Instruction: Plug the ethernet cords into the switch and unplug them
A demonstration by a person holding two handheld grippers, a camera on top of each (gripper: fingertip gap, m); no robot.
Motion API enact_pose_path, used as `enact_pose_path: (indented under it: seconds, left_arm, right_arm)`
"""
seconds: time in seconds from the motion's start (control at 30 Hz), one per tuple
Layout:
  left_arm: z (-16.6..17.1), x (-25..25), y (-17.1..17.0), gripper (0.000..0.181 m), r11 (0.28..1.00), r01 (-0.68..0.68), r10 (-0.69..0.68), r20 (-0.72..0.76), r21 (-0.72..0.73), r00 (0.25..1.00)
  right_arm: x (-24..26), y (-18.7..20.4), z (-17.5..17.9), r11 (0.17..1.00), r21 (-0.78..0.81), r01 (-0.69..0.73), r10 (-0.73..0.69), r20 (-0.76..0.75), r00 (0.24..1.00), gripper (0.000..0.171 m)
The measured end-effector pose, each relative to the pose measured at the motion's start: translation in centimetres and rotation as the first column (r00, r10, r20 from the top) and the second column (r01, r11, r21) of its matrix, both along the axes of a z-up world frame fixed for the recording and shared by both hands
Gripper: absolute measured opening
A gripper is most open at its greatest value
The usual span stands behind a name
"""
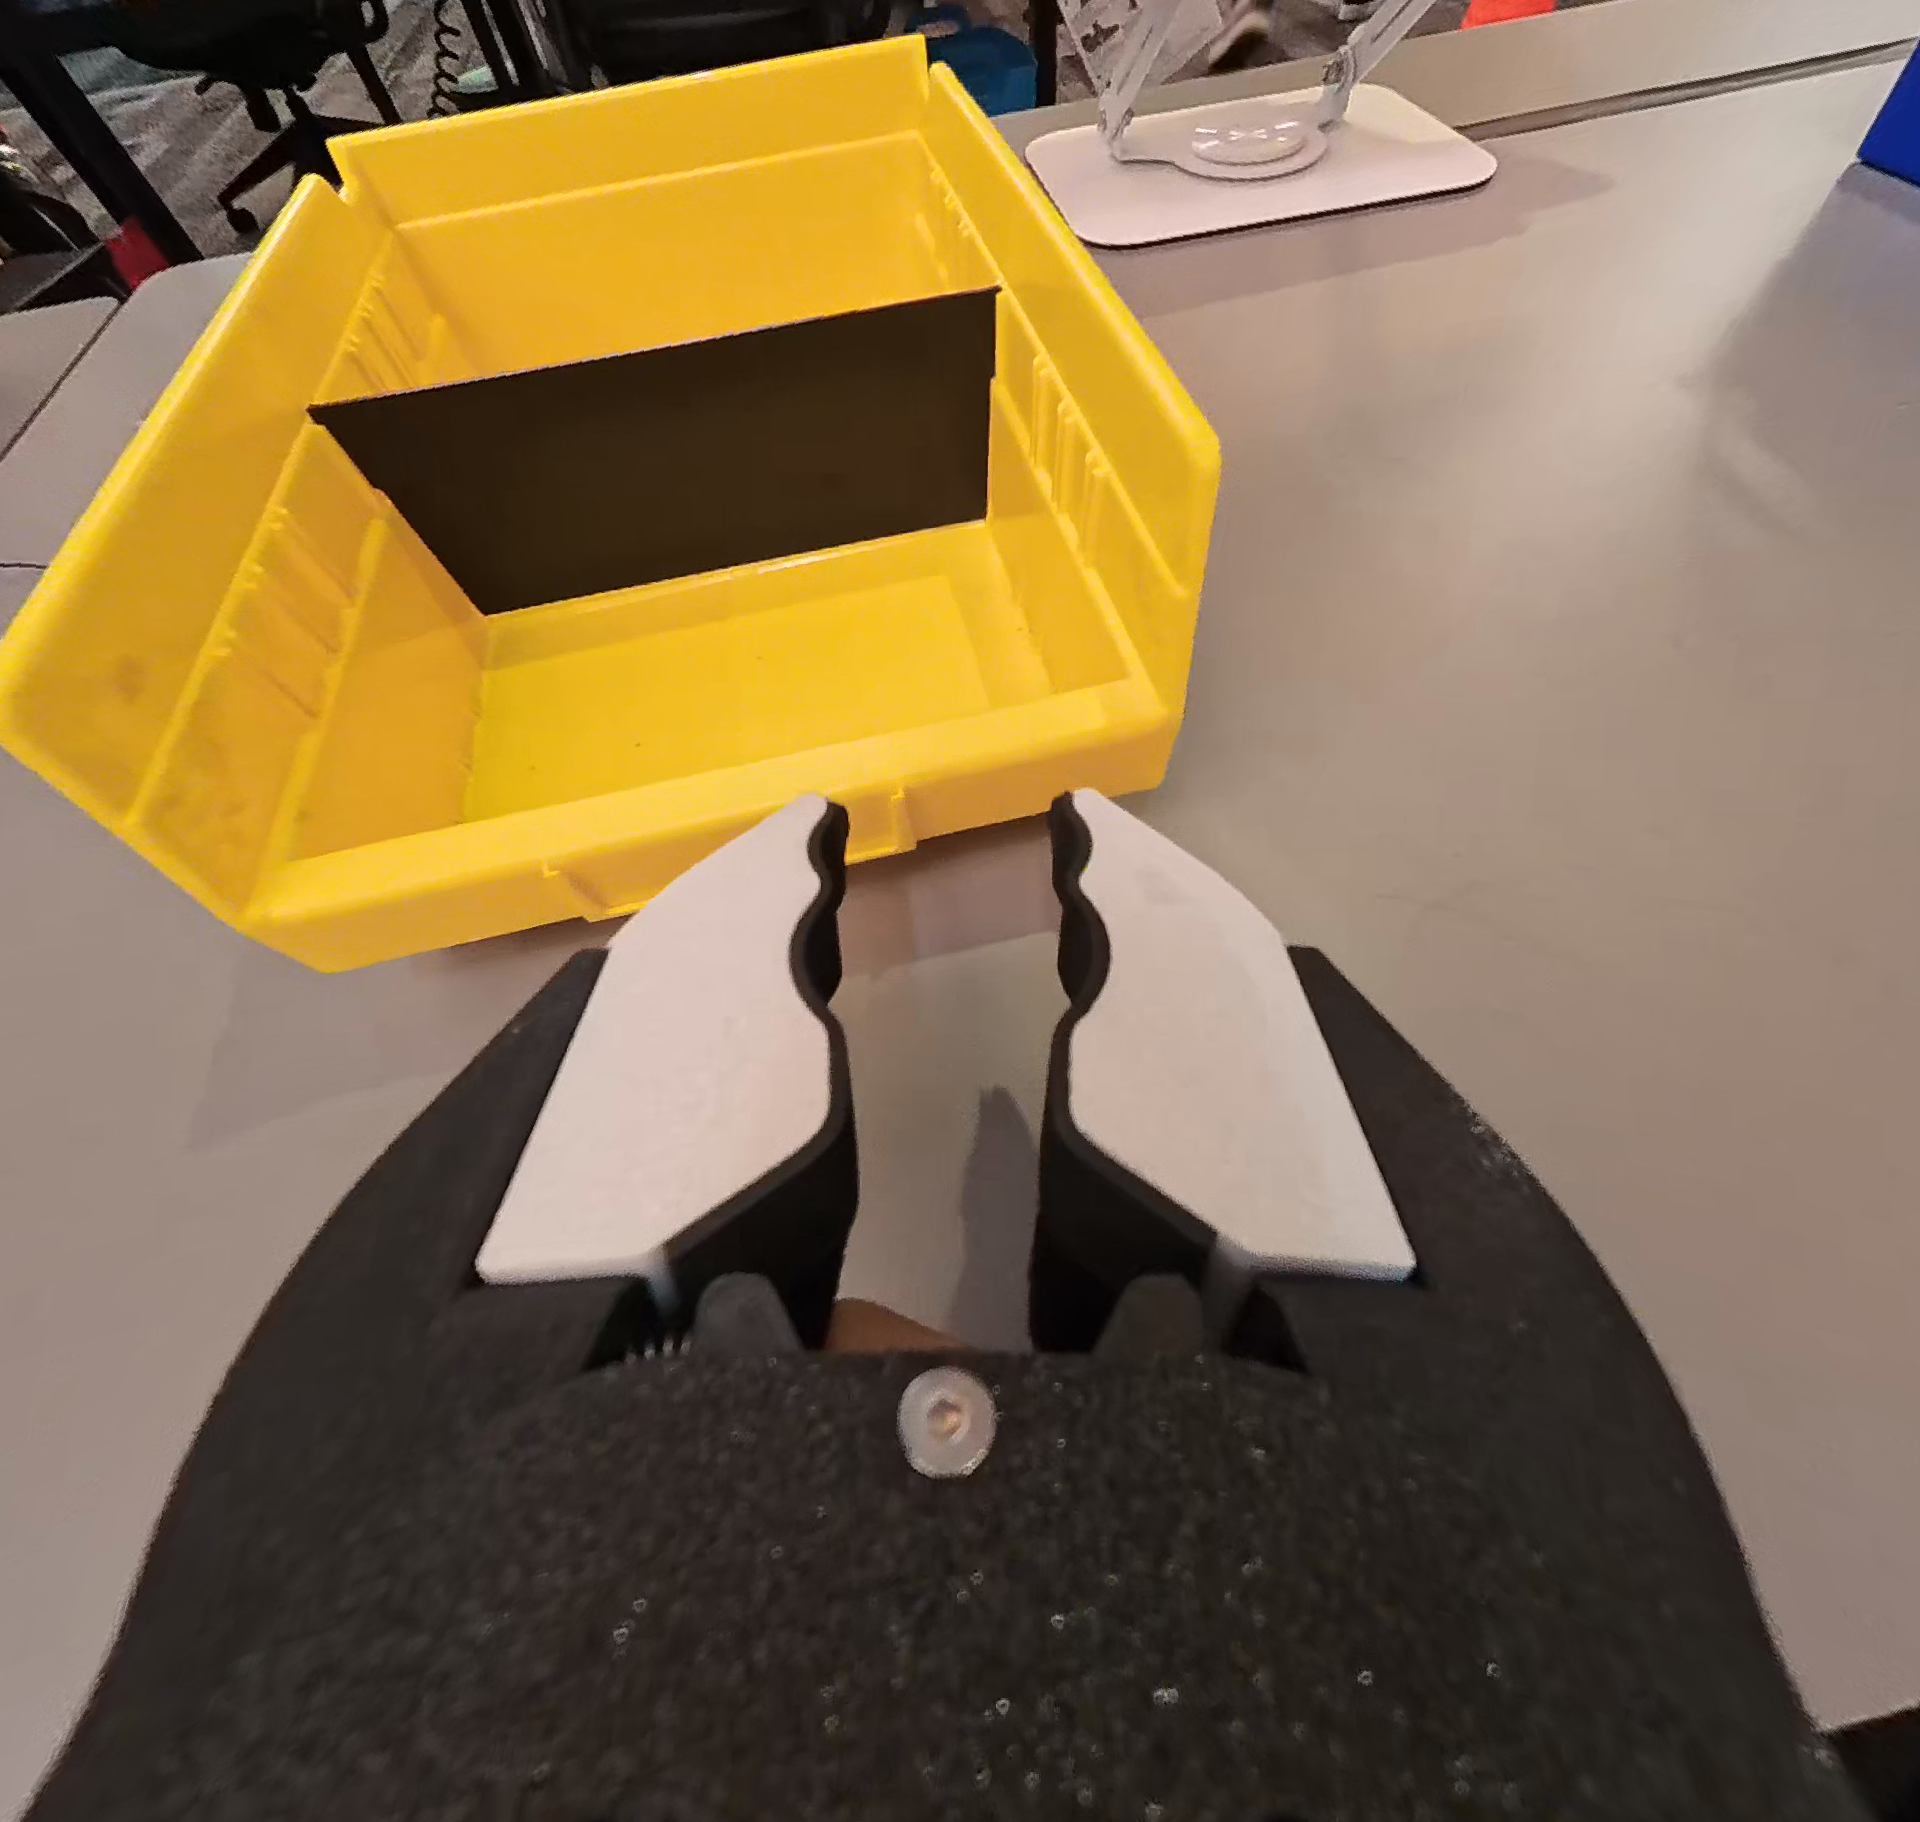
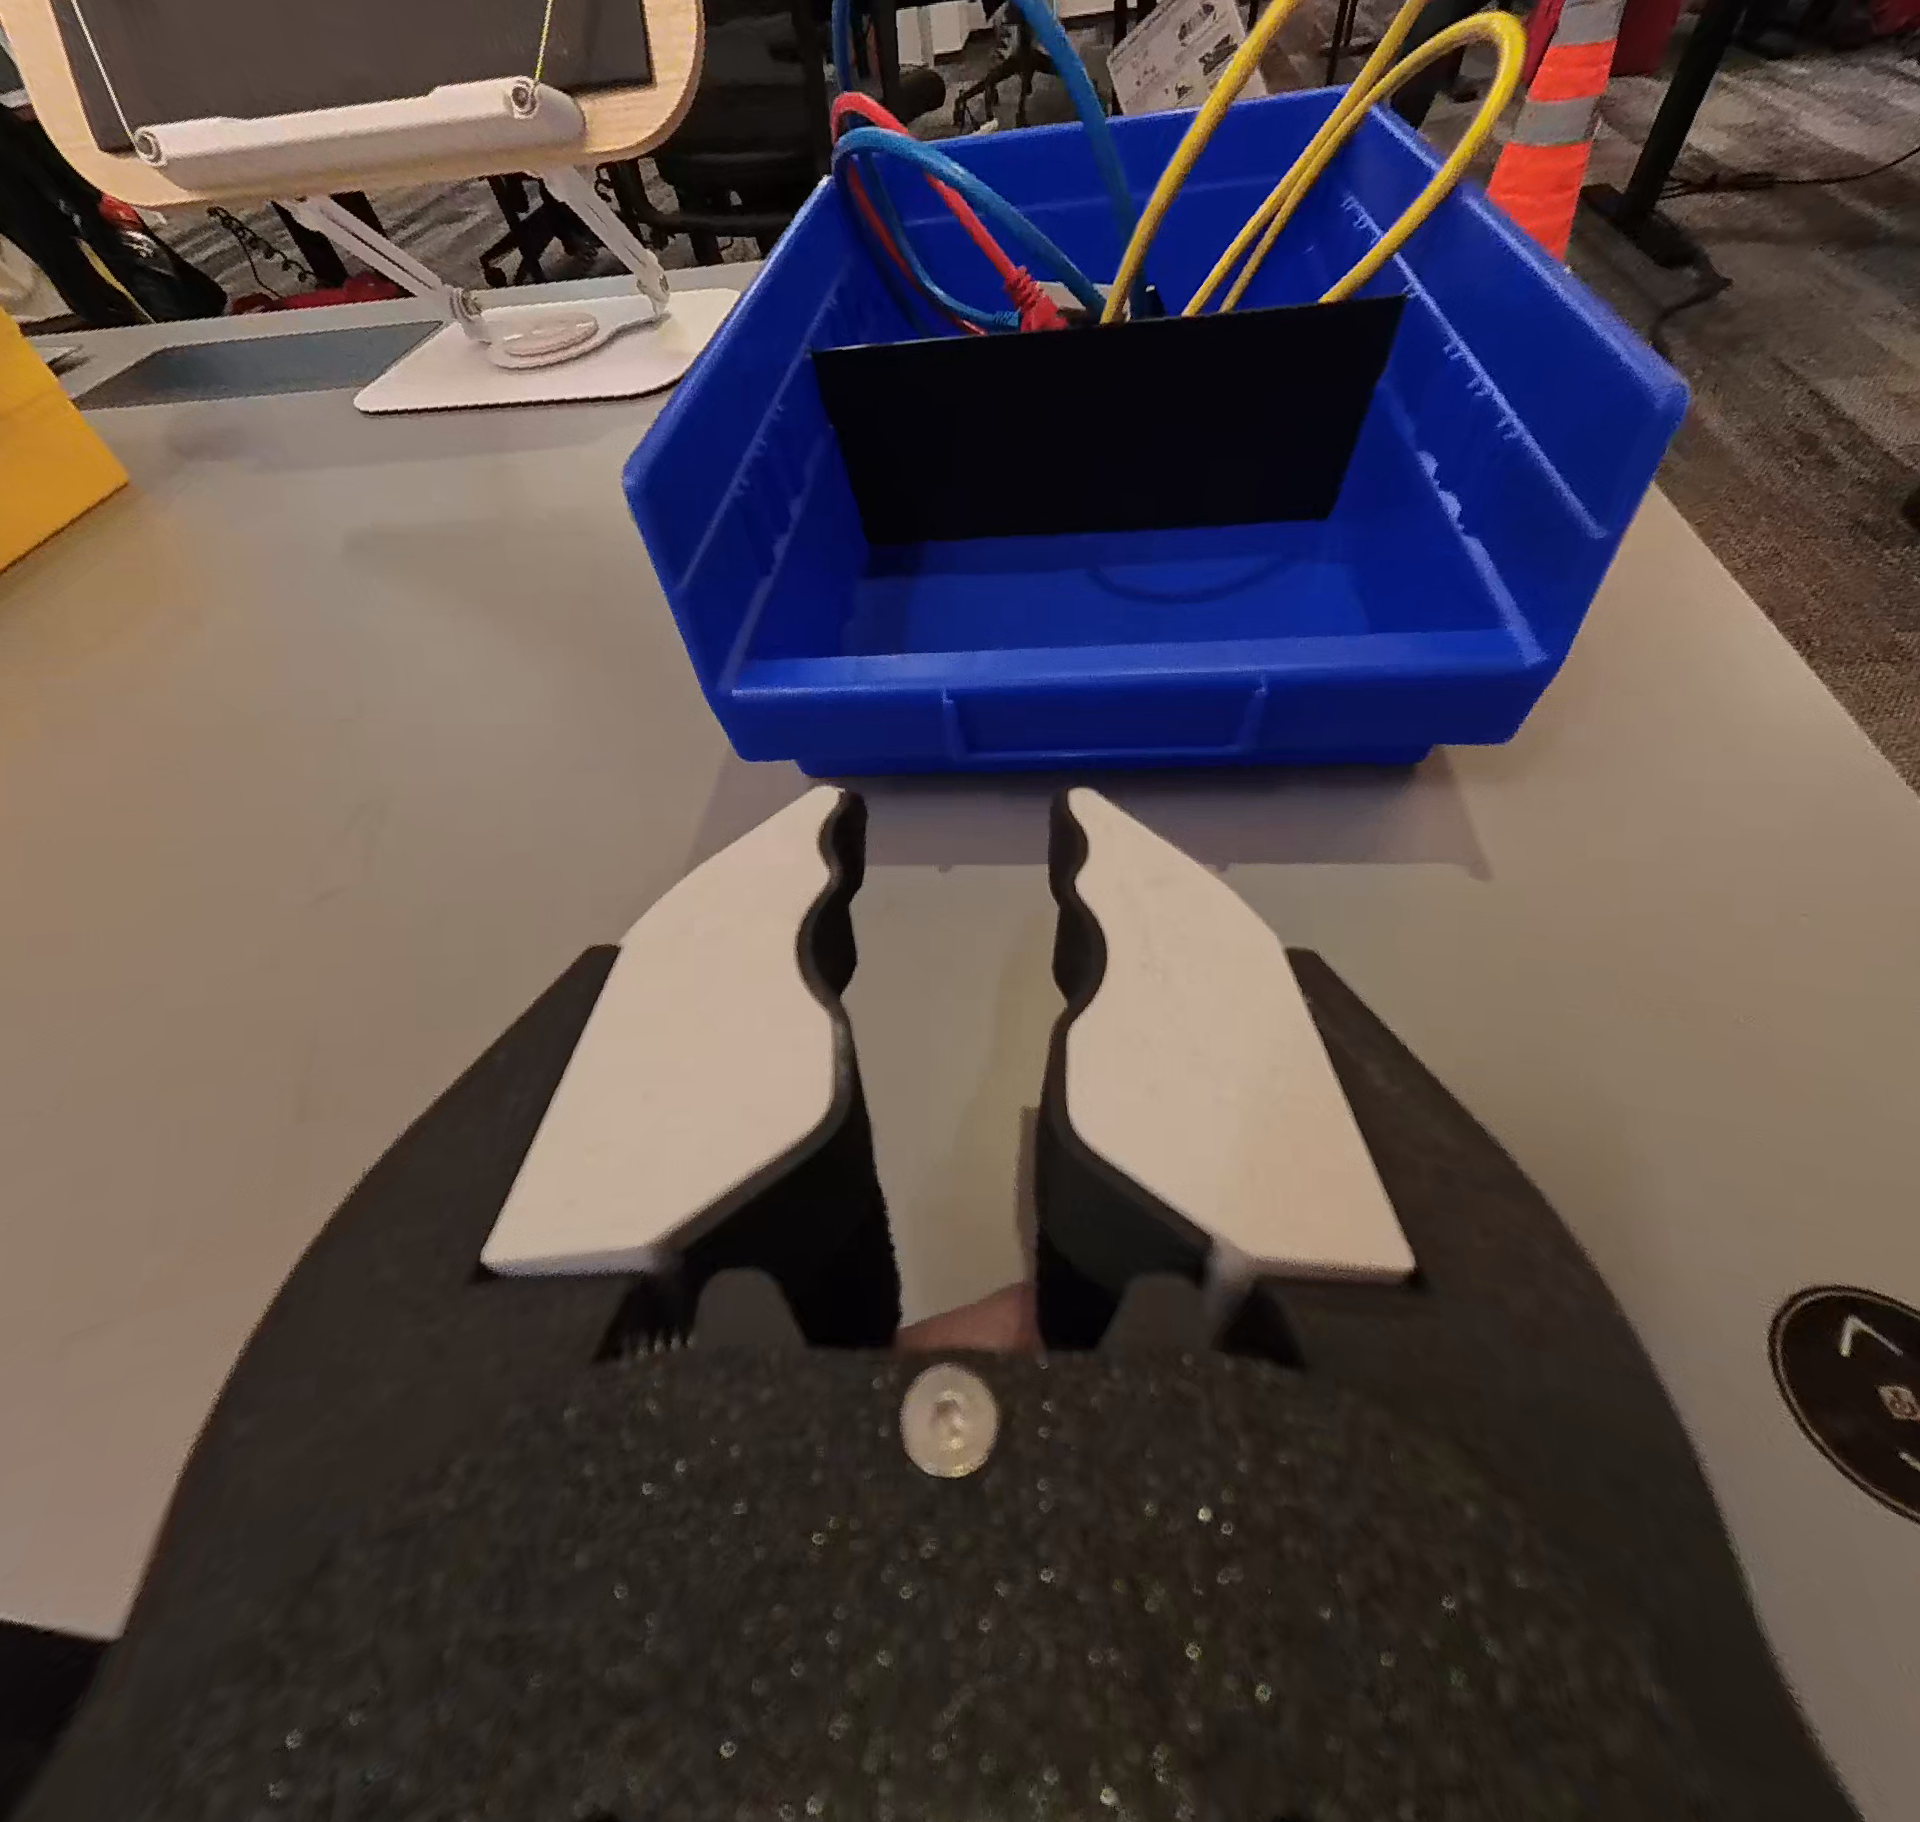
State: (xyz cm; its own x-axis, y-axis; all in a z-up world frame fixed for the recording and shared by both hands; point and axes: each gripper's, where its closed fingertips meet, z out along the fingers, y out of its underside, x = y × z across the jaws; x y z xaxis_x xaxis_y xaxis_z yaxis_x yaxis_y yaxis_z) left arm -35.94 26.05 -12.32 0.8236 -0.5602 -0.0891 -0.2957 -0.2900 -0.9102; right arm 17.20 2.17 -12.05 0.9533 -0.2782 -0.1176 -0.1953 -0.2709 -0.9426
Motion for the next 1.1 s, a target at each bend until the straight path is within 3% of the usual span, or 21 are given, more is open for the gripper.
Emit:
enact_pose_path:
  seconds: [0.2,0.37,0.47,0.53,0.6,0.73,0.8,0.93,1.03,1.1]
  left_arm:
    - [-0.6,-0.1,-1.3,0.04,1.0,0.022,-0.022,-0.011,-0.011,1.0]
    - [-0.6,-1.2,-2.7,0.046,1.0,0.016,-0.015,-0.032,0.021,0.999]
    - [-0.5,-1.3,-3.8,0.047,0.999,0.034,-0.033,-0.023,0.027,0.999]
    - [-0.7,-1.0,-4.8,0.048,0.997,0.074,-0.073,-0.022,0.024,0.997]
    - [-0.8,-0.5,-5.4,0.053,0.994,0.103,-0.102,-0.038,0.03,0.994]
    - [0.7,3.4,-6.6,0.059,0.981,0.183,-0.187,0.061,0.061,0.981]
    - [1.6,7.6,-8.0,0.057,0.959,0.28,-0.283,0.156,0.041,0.946]
    - [1.6,17.6,-10.3,0.056,0.887,0.461,-0.455,0.135,-0.014,0.88]
    - [1.8,24.8,-10.5,0.055,0.827,0.56,-0.551,0.121,-0.054,0.825]
    - [2.6,29.5,-10.3,0.055,0.793,0.604,-0.589,0.158,-0.076,0.793]
  right_arm:
    - [-2.9,3.0,1.2,0.995,0.035,-0.091,0.088,0.083,0.993,0.04]
    - [-4.8,9.1,0.9,0.996,-0.015,-0.092,0.093,0.065,0.994,0.071]
    - [-4.7,12.0,0.2,0.993,-0.085,-0.076,0.083,0.079,0.993,0.073]
    - [-6.2,13.0,-0.8,0.983,-0.145,-0.116,0.119,0.012,0.993,0.069]
    - [-8.1,13.5,-0.6,0.981,-0.118,-0.151,0.148,-0.038,0.988,0.085]
    - [-14.3,13.0,0.1,0.933,-0.042,-0.357,0.35,-0.12,0.929,0.063]
    - [-16.0,12.0,1.2,0.921,-0.002,-0.389,0.387,-0.079,0.919,0.067]
    - [-14.5,8.0,5.4,0.963,0.113,-0.245,0.226,0.155,0.962,0.068]
    - [-9.3,3.9,7.5,0.982,0.177,0.064,-0.105,0.232,0.967,0.058]
    - [-6.0,2.0,6.3,0.966,0.122,0.23,-0.254,0.254,0.933,0.057]
